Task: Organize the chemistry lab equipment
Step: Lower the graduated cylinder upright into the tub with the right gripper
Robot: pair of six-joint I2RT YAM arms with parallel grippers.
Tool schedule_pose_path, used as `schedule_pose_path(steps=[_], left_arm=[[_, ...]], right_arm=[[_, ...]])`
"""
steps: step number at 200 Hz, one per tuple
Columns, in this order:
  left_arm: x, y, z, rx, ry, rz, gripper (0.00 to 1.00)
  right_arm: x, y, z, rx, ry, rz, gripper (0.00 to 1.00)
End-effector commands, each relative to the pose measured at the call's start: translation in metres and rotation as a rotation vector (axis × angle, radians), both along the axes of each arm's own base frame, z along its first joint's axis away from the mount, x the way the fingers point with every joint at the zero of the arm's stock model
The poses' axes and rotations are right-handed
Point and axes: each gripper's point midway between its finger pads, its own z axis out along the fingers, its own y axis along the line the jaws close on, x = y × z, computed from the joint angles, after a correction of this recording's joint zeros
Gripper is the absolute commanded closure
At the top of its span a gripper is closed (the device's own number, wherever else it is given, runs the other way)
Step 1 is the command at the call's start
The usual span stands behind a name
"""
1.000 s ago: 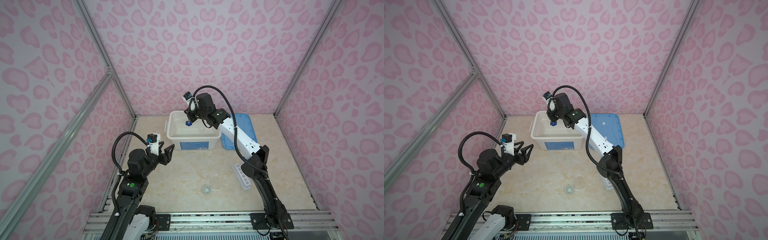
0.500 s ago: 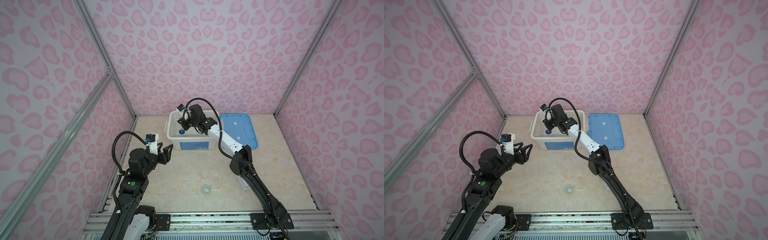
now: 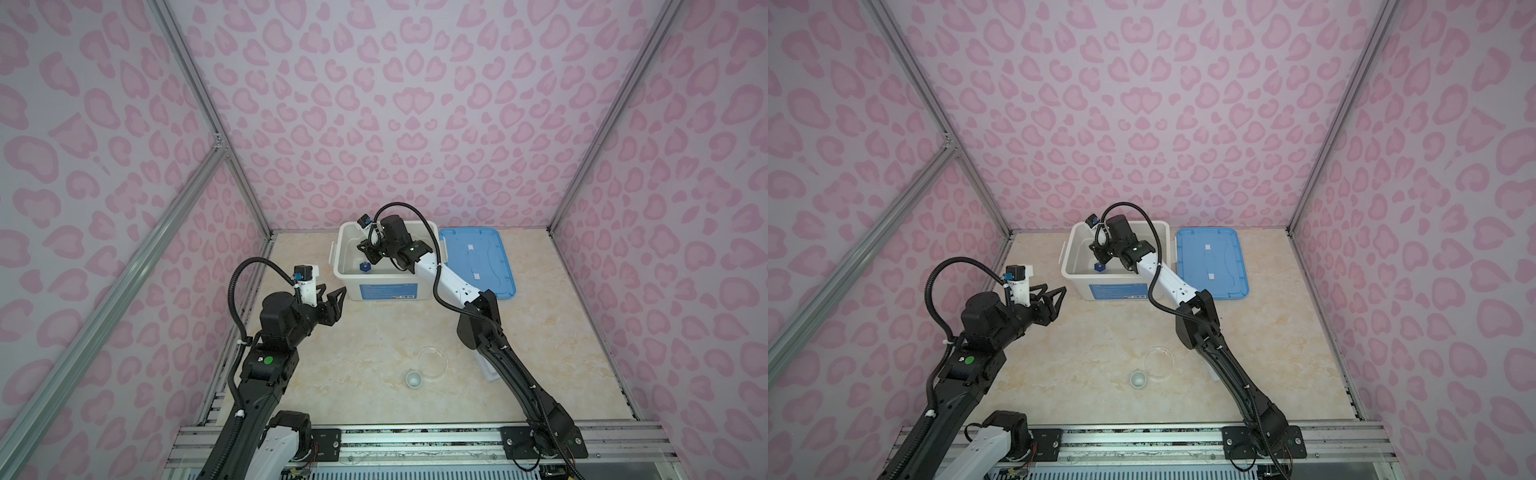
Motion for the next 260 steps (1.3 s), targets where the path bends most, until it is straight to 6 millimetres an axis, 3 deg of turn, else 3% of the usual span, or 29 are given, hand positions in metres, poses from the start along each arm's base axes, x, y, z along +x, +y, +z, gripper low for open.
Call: schedule_pose_path(steps=[1,185,211,260], left_arm=[[0.003,-0.002,0.007,-0.008,-0.027,-0.007,0.36],[0.008,0.0,-0.004,0.006,-0.002,0.0,0.36],[0.008,0.0,-0.004,0.006,-0.002,-0.002,0.36],[0.005,0.0,-0.002,0.004,-0.014,-0.002,0.36]], right_arm=[[0.001,0.006,-0.006,0.014,-0.018,0.022,0.9],[0.004,0.01,-0.041,-0.011,-0.029,0.052,0.84],[0.007,0.008,-0.031,-0.002,-0.043,0.047,0.79],[0.004,0.008,0.008,0.035,-0.082,0.057,0.67]])
